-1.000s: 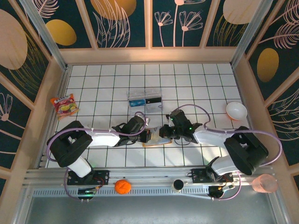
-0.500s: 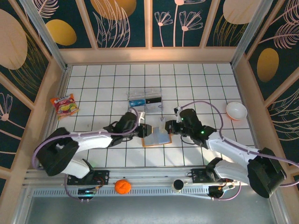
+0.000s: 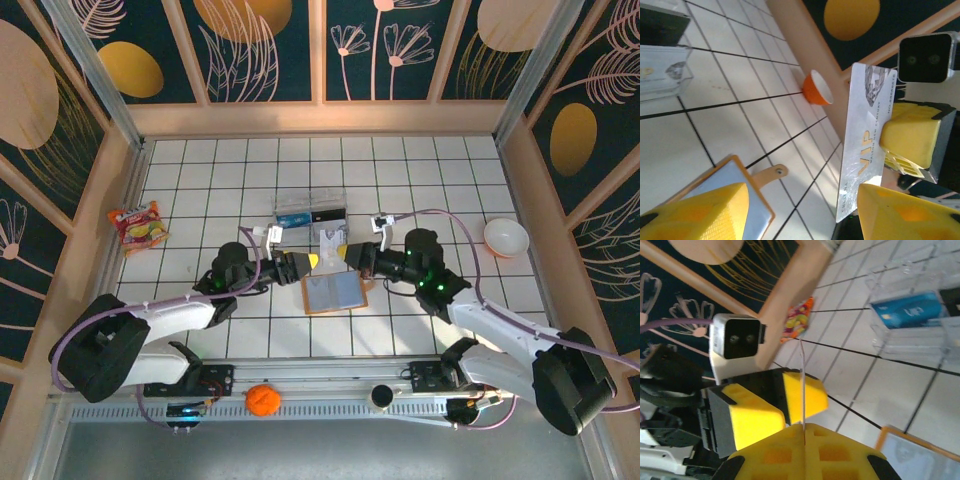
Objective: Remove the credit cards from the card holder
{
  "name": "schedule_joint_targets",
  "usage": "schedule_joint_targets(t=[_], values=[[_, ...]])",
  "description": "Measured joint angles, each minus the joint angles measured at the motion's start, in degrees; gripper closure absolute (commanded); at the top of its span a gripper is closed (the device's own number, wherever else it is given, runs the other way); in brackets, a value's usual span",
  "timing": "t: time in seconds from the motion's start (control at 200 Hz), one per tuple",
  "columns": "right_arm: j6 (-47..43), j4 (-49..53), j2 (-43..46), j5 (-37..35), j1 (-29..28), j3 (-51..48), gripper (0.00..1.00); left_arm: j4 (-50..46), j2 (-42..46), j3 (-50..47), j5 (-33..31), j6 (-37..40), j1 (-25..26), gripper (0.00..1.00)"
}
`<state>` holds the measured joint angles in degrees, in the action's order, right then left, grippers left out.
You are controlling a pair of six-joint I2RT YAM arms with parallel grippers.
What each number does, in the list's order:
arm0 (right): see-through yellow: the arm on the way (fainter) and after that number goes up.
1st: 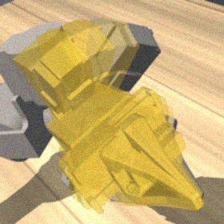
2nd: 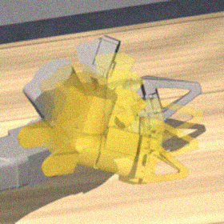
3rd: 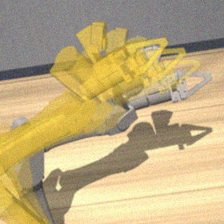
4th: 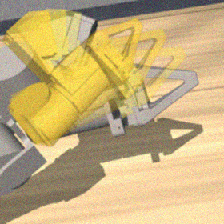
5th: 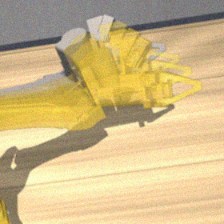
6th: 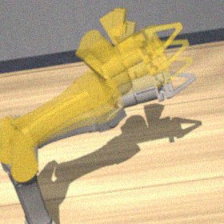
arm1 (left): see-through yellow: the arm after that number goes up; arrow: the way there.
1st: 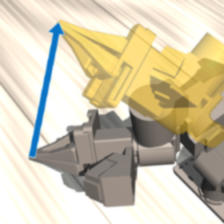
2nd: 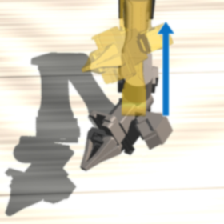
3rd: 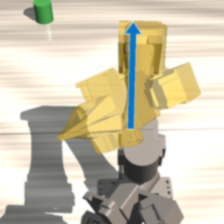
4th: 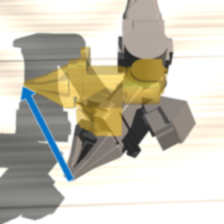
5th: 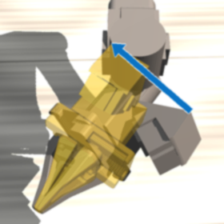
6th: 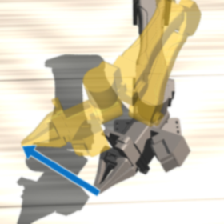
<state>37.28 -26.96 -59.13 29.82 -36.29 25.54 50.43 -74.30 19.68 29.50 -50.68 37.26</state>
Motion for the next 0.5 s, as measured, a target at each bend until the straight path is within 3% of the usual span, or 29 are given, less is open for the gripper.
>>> schedule_joint_targets(t=[0.27,0.5], values=[[2.38,-6.69,-4.5,3.08,-0.52,0.0,1.0,9.55,-0.52,-0.61,3.63,-3.96,-0.2,0.56],[3.43,-9.27,-7.28,3.17,-1.31,0.02,1.0,11.04,-1.18,-0.61,4.98,-5.44,-0.31,0.61]])
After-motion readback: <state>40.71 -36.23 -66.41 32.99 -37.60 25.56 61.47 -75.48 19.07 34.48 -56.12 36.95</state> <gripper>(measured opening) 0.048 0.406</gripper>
